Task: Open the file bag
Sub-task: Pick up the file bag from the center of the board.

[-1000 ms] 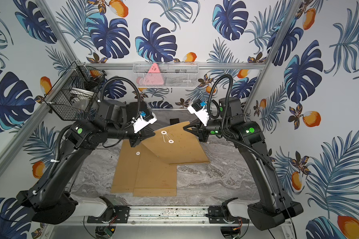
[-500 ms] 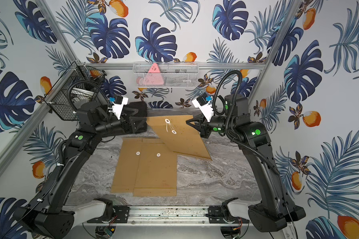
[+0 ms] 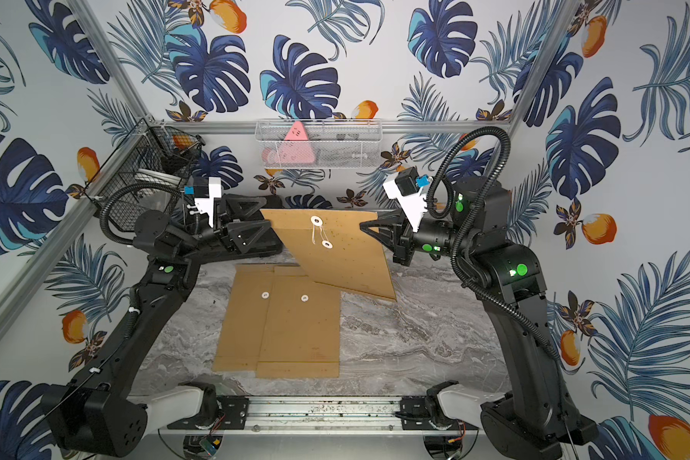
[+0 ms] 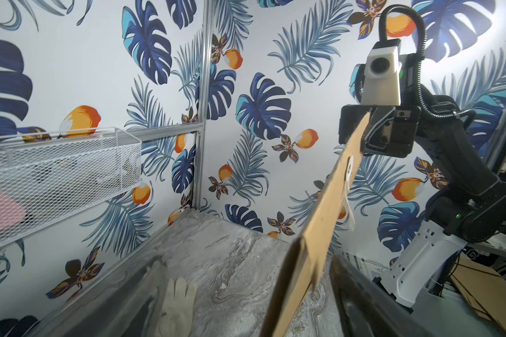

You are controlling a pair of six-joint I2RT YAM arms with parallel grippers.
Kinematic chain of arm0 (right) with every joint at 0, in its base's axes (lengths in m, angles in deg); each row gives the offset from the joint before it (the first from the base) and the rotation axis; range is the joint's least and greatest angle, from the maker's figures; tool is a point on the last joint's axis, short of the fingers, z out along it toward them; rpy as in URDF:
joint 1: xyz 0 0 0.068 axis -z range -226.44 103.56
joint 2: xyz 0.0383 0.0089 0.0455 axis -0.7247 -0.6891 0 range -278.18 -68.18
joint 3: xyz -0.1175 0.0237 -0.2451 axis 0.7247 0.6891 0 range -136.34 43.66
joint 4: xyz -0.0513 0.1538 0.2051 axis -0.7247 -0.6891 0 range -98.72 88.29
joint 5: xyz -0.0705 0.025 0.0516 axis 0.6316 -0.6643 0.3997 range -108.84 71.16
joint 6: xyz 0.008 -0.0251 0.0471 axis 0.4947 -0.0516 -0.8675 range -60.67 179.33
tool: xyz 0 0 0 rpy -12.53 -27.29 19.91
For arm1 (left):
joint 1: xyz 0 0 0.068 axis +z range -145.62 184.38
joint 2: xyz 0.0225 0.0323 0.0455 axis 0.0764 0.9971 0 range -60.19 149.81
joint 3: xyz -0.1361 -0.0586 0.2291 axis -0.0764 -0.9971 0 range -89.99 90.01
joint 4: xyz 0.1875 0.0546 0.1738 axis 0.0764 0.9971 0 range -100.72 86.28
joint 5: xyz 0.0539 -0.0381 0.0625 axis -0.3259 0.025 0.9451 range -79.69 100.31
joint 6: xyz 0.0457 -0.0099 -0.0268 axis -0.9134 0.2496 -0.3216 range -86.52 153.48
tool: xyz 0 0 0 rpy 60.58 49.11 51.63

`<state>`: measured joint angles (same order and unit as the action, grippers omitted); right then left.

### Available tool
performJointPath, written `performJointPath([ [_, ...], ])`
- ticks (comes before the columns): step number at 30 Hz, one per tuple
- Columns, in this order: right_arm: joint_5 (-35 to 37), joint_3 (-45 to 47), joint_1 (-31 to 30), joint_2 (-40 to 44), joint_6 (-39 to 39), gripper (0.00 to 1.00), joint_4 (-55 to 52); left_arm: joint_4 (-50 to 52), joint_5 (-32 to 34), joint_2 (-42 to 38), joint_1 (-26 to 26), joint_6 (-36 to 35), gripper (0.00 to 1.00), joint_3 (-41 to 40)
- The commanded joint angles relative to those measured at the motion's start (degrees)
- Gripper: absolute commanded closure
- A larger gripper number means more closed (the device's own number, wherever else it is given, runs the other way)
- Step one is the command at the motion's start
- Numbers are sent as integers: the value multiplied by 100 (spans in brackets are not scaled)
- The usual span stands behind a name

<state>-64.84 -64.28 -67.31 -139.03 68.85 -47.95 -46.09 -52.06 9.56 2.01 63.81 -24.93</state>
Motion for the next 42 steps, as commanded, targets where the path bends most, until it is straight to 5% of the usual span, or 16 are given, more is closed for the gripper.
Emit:
performJointPath([
  [1,-489,-71,-1,43,-340,100,656,-1758,-442,112,16,1043,13,-50],
  [9,-664,177,0,120,-997,100,1525,-5309,-836,963,-30,4180,31,132],
  [19,-786,203,-1,-22,-1436,100,2044,-4493,-979,678,-198,3462,37,-86],
  [21,-679,195,0,-32,-1420,100,2009,-3574,-972,431,-242,2727,40,-152],
  [26,-586,137,1,-98,-1300,100,1773,372,-697,-332,-446,-406,44,83],
  [28,-552,174,-5,-78,-1278,100,1763,1225,-644,-393,-584,-1043,46,284],
  [36,-255,268,-1,52,-1268,100,1809,-842,-828,-170,-632,505,64,1],
  [42,-111,324,-4,90,-1218,100,1730,-1419,-854,-35,-624,956,80,6],
])
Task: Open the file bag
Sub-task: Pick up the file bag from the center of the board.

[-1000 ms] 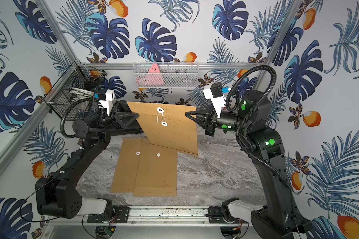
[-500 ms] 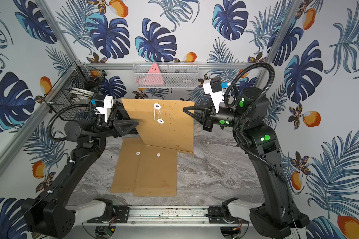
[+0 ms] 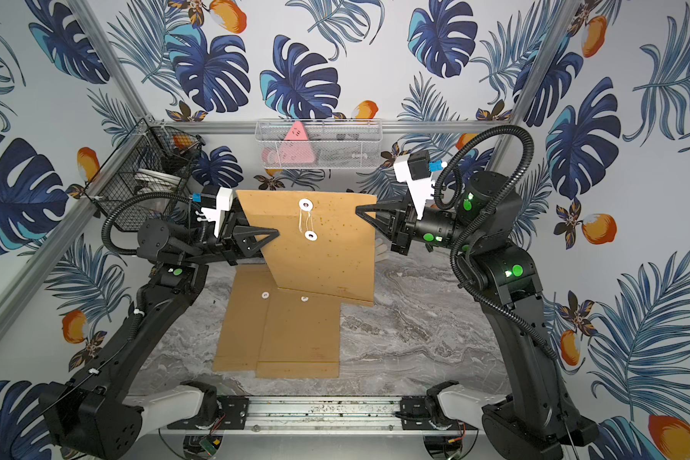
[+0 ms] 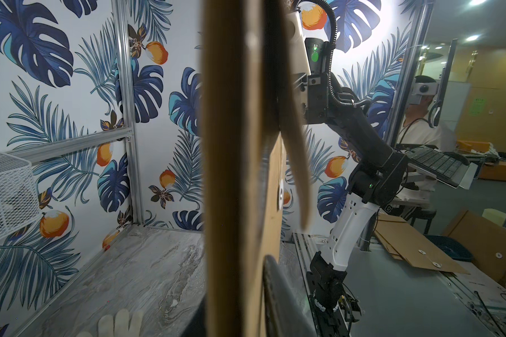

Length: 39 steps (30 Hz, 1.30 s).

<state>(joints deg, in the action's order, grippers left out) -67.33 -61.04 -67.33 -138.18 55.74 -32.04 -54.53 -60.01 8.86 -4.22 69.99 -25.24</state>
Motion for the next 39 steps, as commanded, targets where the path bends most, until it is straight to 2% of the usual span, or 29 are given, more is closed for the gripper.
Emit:
performJointPath([
  [1,138,-2,-1,-11,99,100,109,-555,-60,38,-4,332,81,62],
  [5,155,64,4,3,85,100,150,-56,-26,-10,-4,-3,89,159],
  [7,185,73,-2,-1,85,100,159,417,22,-85,-10,-329,100,199],
  [11,323,108,-3,1,96,100,152,1576,141,-237,-6,-1162,100,312],
  [14,714,143,3,36,96,99,91,2227,308,-319,-7,-1620,100,400],
  [16,1180,190,-1,72,79,75,22,3381,701,-428,-27,-2481,100,589],
  [18,1801,239,-3,90,32,45,-87,4848,1404,-456,-187,-3532,100,959],
  [21,2549,270,-1,44,-106,23,-285,5923,2250,-409,-430,-4161,100,1223],
  [23,2841,341,-2,27,-197,16,-339,6120,2639,-402,-526,-4239,100,1220],
  [29,3116,651,-12,5,-667,17,-317,6288,3471,-395,-866,-4324,100,1102],
  [33,2758,1268,-119,-7,-1624,21,255,6394,4025,-293,-1112,-4313,100,1133],
  [39,2810,2186,-846,-98,-2773,24,1267,6366,4919,-262,-1479,-4161,100,1042],
])
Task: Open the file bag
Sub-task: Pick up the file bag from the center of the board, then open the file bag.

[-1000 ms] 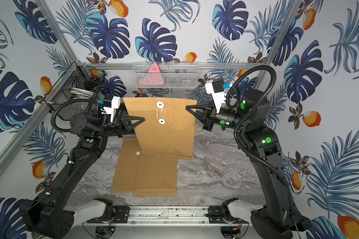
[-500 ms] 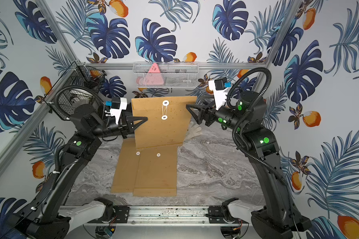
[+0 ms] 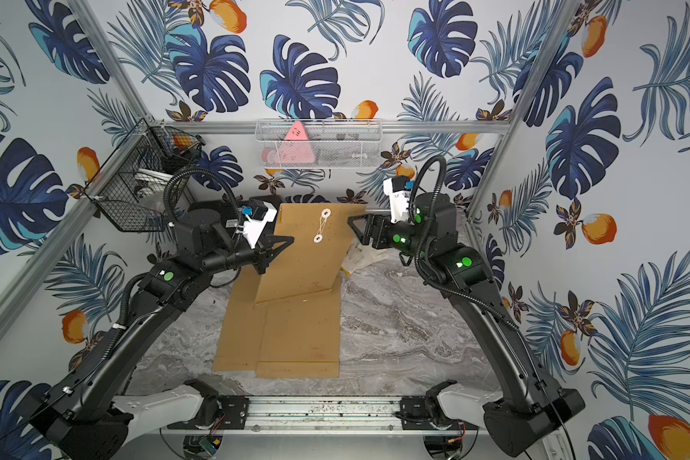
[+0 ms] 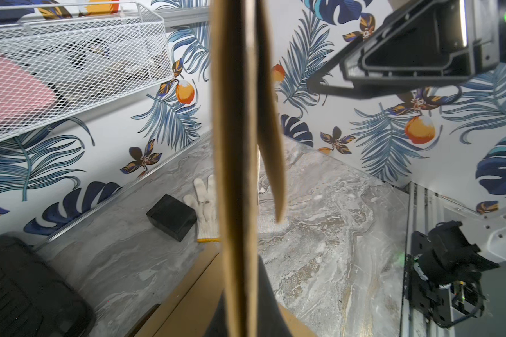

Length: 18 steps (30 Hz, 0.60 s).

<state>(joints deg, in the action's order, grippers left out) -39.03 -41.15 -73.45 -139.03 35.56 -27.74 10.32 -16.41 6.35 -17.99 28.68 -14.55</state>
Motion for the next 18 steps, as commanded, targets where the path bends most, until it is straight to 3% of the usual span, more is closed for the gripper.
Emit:
performJointPath([
  [1,-29,307,-352,-42,-887,25,1034,-102,649,-16,-152,-38,100,-41],
  [11,-223,299,-732,-655,-1485,31,1417,-83,792,-64,-330,-120,100,-73],
  [18,-318,273,-762,-859,-1560,49,1459,-87,730,-55,-372,-157,100,-56],
])
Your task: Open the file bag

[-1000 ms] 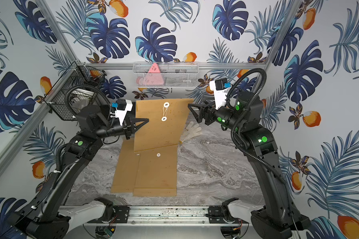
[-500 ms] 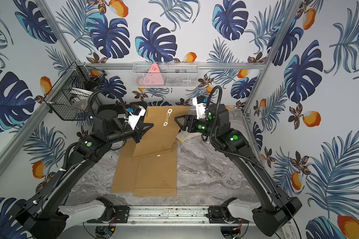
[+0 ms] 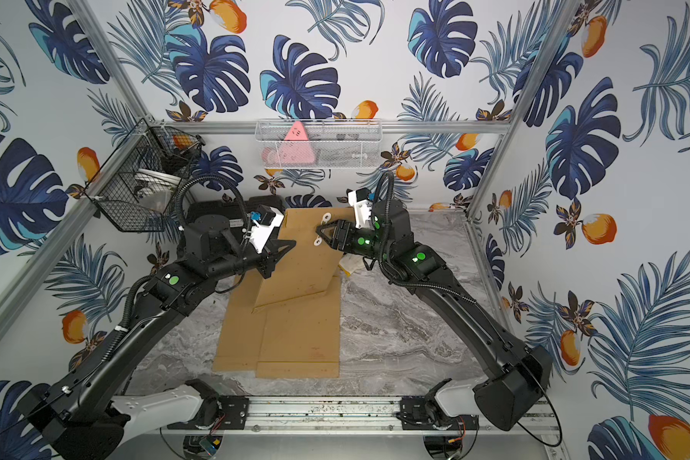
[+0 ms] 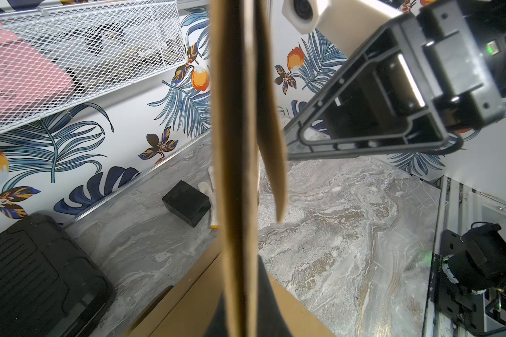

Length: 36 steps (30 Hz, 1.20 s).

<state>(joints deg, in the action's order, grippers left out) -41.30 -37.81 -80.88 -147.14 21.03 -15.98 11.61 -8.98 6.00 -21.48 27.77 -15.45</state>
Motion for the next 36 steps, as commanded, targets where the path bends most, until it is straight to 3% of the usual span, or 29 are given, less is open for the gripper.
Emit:
performJointPath([
  [1,-92,-70,-19,-60,-107,53,281,-213,-18,-19,-15,-68,100,40],
  [26,-70,-54,-45,-140,-108,100,201,-88,192,-58,-42,-227,100,30],
  [36,-22,-161,-43,-102,63,100,15,158,250,-15,-42,-453,100,68],
])
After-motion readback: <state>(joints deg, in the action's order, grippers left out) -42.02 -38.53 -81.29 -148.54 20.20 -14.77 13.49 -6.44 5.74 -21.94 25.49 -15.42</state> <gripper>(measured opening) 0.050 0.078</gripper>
